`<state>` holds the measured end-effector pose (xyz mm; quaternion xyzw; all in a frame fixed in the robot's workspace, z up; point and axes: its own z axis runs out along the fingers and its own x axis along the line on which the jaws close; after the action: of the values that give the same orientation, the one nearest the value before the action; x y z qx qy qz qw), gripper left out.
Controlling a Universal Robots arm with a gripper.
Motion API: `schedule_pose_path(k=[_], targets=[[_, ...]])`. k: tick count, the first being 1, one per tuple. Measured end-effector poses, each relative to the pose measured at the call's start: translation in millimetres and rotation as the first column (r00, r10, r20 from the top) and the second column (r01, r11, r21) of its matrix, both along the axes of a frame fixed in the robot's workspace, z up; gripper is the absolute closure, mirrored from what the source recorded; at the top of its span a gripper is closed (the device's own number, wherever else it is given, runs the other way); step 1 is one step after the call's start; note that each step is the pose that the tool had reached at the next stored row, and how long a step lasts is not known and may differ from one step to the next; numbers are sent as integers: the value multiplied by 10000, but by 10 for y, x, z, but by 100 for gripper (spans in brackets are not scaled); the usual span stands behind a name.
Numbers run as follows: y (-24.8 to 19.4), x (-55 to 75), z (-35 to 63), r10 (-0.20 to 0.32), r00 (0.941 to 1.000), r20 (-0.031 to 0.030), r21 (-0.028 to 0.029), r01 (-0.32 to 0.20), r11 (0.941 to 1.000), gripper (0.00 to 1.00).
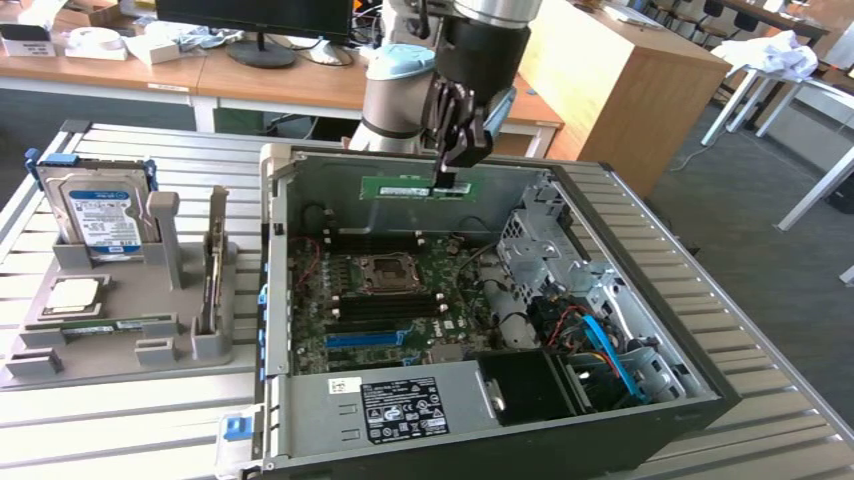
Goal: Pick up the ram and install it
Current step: 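Insert the ram into the slot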
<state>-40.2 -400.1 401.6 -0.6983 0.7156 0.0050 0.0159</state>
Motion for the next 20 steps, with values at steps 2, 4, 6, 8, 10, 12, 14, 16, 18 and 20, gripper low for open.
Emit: schedule_pose_path(k=[2, 4, 6, 8, 10, 12, 14, 16, 18, 20], targets=[[0, 0, -36, 0, 10000, 0, 1, 0, 10000, 88], [0, 0, -73, 0, 10000, 0, -1, 0, 10000, 88], [0, 0, -108, 0, 10000, 0, -1, 0, 10000, 88], [1, 0, -144, 0, 10000, 0, 0, 0, 10000, 88], [1, 0, -180, 0, 10000, 0, 0, 0, 10000, 88], [2, 0, -216, 0, 10000, 0, 0, 0, 10000, 88], [2, 0, -252, 0, 10000, -1, -1, 0, 10000, 88], [3, 0, -289, 0, 10000, 0, 1, 0, 10000, 88], [3, 0, -324, 0, 10000, 0, 1, 0, 10000, 88], [3, 0, -361, 0, 10000, 0, -1, 0, 10000, 88]])
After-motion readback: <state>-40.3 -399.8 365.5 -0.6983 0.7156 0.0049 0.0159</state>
